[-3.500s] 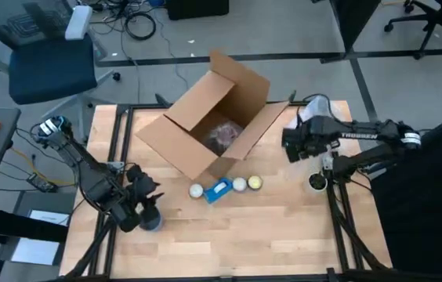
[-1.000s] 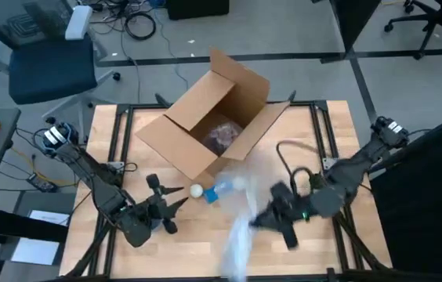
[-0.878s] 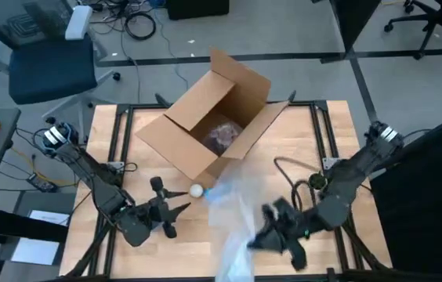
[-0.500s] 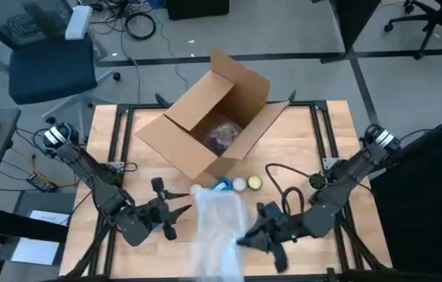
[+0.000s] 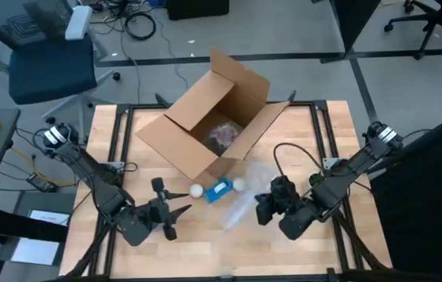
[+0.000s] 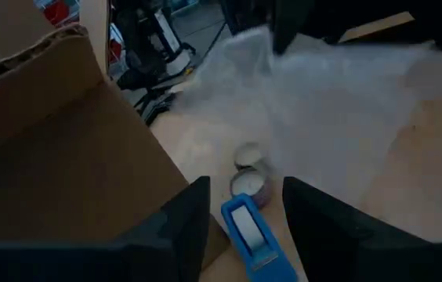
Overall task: Wrap mug
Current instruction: Wrap the purple mug with the bubble wrap
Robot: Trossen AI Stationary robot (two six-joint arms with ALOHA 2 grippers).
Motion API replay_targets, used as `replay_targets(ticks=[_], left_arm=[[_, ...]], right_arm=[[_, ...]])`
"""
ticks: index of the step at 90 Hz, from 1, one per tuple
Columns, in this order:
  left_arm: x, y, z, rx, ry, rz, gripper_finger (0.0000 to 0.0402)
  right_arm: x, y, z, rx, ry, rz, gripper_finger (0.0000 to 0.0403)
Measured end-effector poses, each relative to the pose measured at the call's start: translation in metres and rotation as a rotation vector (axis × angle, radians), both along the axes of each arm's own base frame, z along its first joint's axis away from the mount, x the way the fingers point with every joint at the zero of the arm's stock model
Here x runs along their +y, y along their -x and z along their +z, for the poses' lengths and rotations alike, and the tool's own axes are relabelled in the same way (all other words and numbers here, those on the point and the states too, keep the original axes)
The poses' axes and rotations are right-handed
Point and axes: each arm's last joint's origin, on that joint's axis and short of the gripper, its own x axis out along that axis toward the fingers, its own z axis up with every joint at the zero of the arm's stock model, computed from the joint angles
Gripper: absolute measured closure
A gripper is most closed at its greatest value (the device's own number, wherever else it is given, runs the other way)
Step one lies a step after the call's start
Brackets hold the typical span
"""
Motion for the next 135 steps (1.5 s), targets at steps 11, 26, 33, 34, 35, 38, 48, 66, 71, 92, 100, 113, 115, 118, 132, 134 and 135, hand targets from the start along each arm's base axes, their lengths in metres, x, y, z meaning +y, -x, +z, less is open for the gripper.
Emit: replay_targets(ticks=[11,26,33,34,35,38,48,66,71,92,100,113,115,118,132,134,135], left_arm=[[0.0,0.0,0.0,0.0,0.0,0.0,0.0254],[0.0,0.0,0.0,-0.001,0.003,0.001,0.0254],[0.0,0.0,0.0,-0.001,0.003,0.001,0.0254],[0.0,0.0,0.0,-0.001,0.004,0.001,0.0254],[0.0,0.0,0.0,-0.001,0.004,0.001,0.0254],[0.0,0.0,0.0,-0.001,0.004,0.001,0.0254],[0.0,0.0,0.0,-0.001,0.003,0.001,0.0254],[0.0,0.0,0.0,-0.001,0.004,0.001,0.0254],[0.0,0.0,0.0,-0.001,0.004,0.001,0.0254],[0.0,0.0,0.0,0.0,0.002,0.002,0.0254],[0.0,0.0,0.0,0.001,-0.001,0.001,0.0254],[0.0,0.0,0.0,0.002,-0.002,0.001,0.0254],[0.0,0.0,0.0,0.001,-0.001,0.001,0.0254],[0.0,0.0,0.0,0.001,0.0,0.002,0.0254],[0.0,0.0,0.0,0.001,0.001,0.002,0.0254],[0.0,0.0,0.0,0.001,0.001,0.002,0.0254],[0.0,0.0,0.0,0.001,0.001,0.002,0.0254]], right_arm=[[0.002,-0.006,-0.005,-0.053,-0.037,0.024,0.037],[0.007,-0.012,0.0,-0.111,-0.01,0.1,0.0317],[0.011,-0.015,0.005,-0.148,0.013,0.158,0.029],[0.011,-0.016,0.006,-0.152,0.018,0.168,0.0286],[0.012,-0.017,0.007,-0.159,0.023,0.177,0.0282],[0.013,-0.018,0.009,-0.173,0.041,0.209,0.0271],[0.017,-0.022,0.018,-0.227,0.127,0.304,0.0239],[0.021,-0.025,0.027,-0.242,0.378,0.459,0.0204],[0.021,-0.025,0.027,-0.233,0.446,0.487,0.0201],[0.032,-0.042,0.008,-0.201,0.576,0.596,0.0202],[0.042,-0.058,-0.017,-0.173,0.575,0.655,0.0203],[0.06,-0.084,-0.048,-0.065,0.599,0.742,0.0202],[0.063,-0.087,-0.051,-0.043,0.607,0.755,0.0202],[0.067,-0.092,-0.054,-0.007,0.616,0.778,0.0202],[0.081,-0.109,-0.065,0.275,0.719,0.897,0.0204],[0.083,-0.111,-0.065,0.31,0.737,0.907,0.0205],[0.083,-0.112,-0.065,0.327,0.744,0.909,0.0205]])
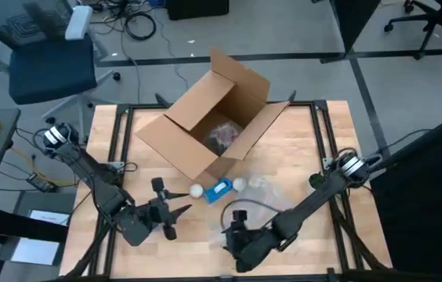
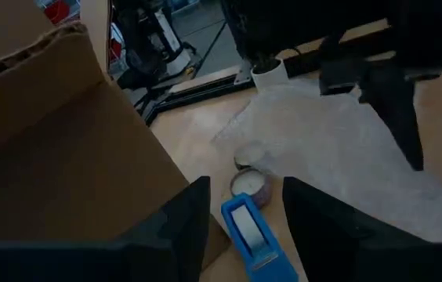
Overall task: Wrap mug
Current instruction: Wrap the purple mug with the bubble wrap
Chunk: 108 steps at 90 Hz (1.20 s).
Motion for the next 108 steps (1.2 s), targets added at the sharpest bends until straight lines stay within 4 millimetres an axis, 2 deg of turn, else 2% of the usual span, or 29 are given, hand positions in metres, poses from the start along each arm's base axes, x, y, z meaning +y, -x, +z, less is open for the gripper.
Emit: replay_targets(ticks=[14,28,36,47,59,65,72,84,94,101,108], left_arm=[[0.0,0.0,0.0,0.0,0.0,0.0,0.0254],[0.0,0.0,0.0,0.0,0.0,0.0,0.0254],[0.0,0.0,0.0,0.0,0.0,0.0,0.0254],[0.0,0.0,0.0,0.001,0.0,0.0,0.0254],[0.0,-0.002,-0.002,0.008,-0.002,-0.002,0.0254],[-0.001,-0.003,-0.004,0.013,-0.004,-0.003,0.0254],[-0.002,-0.006,-0.008,0.026,-0.011,-0.006,0.0254],[-0.008,-0.016,-0.015,0.03,-0.002,-0.035,0.0254],[-0.013,-0.03,-0.014,-0.016,0.062,-0.112,0.0254],[-0.018,-0.042,-0.017,-0.037,0.101,-0.218,0.0254],[-0.021,-0.056,-0.024,-0.045,0.157,-0.325,0.0254]], right_arm=[[0.007,-0.011,-0.01,0.155,0.143,0.015,0.0206],[0.013,-0.018,-0.029,0.224,0.148,0.061,0.0209],[0.008,-0.018,-0.037,0.268,0.161,0.02,0.0223],[-0.002,-0.019,-0.039,0.285,0.169,-0.066,0.0277],[-0.01,-0.021,-0.039,0.298,0.165,-0.121,0.0377],[-0.014,-0.021,-0.037,0.301,0.184,-0.15,0.0392],[-0.016,-0.02,-0.025,0.276,0.233,-0.206,0.0398],[-0.018,-0.014,0.02,0.233,0.348,-0.246,0.0401],[-0.021,0.002,0.051,0.29,0.435,-0.276,0.0402],[-0.022,0.013,0.063,0.309,0.449,-0.316,0.0403],[-0.022,0.017,0.071,0.293,0.429,-0.278,0.0403]])
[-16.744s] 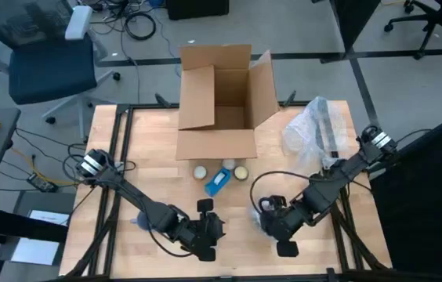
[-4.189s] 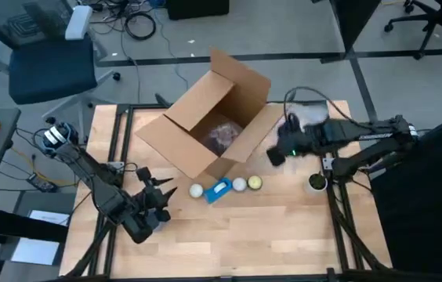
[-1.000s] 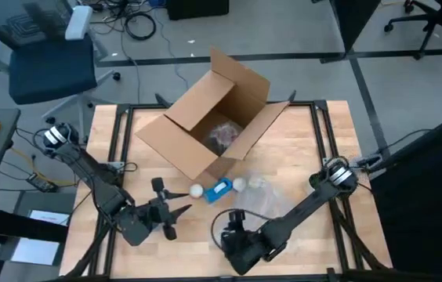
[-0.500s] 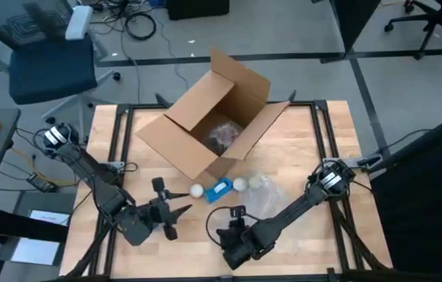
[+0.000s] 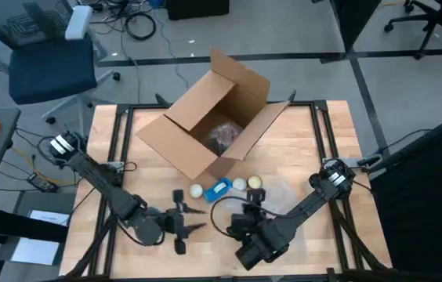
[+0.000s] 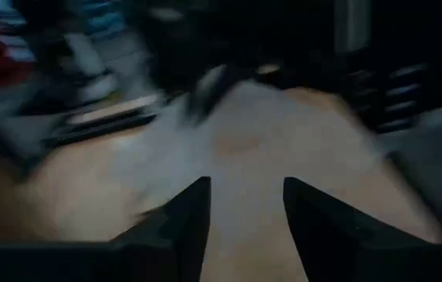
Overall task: Wrap mug
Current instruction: Wrap the purple mug with the bubble wrap
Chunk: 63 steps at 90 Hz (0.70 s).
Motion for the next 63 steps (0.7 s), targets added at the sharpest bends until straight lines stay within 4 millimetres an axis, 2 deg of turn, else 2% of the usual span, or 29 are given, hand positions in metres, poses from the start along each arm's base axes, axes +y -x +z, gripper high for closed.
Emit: replay_targets(ticks=[15,31,43,53,63], left_arm=[[-0.003,-0.033,-0.021,0.023,0.048,-0.092,0.0254],[-0.021,-0.08,-0.041,0.079,0.045,-0.208,0.0254],[-0.028,-0.113,-0.056,0.156,-0.013,-0.188,0.0254],[-0.024,-0.138,-0.067,0.22,-0.009,-0.139,0.0254],[-0.017,-0.153,-0.082,0.309,0.005,-0.09,0.0254]], right_arm=[[-0.005,0.017,0.023,-0.09,-0.021,-0.037,0.0403],[-0.009,0.032,0.048,-0.227,-0.004,-0.052,0.0403],[-0.005,0.037,0.052,-0.246,-0.02,-0.05,0.0403],[0.0,0.041,0.052,-0.255,-0.041,-0.05,0.0403],[0.005,0.045,0.052,-0.271,-0.057,-0.048,0.0403]])
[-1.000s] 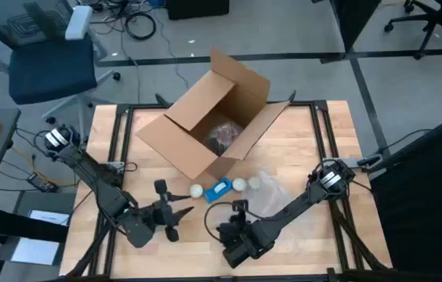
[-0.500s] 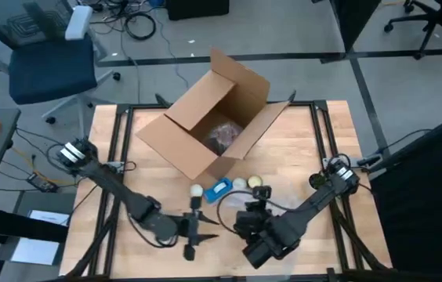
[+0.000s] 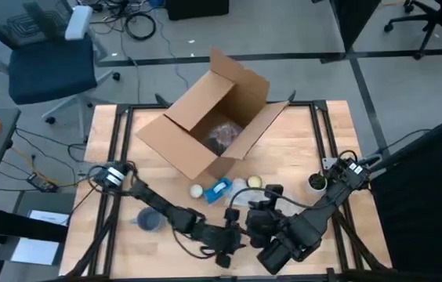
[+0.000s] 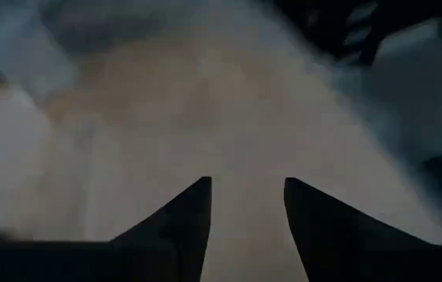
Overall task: Wrap mug
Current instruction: Wrap the purple mug with the bubble wrap
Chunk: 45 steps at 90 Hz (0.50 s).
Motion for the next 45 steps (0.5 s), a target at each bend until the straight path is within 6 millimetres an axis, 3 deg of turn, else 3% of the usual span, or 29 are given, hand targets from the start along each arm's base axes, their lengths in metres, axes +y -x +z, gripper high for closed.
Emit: replay_targets(ticks=[24,45], left_arm=[[0.03,-0.002,-0.033,0.235,0.025,0.137,0.0254],[0.045,0.011,-0.042,0.411,0.002,0.253,0.0254]], right_arm=[[0.009,0.006,0.001,-0.034,-0.007,0.015,0.0403],[0.016,0.012,0.0,-0.038,-0.039,0.02,0.0403]])
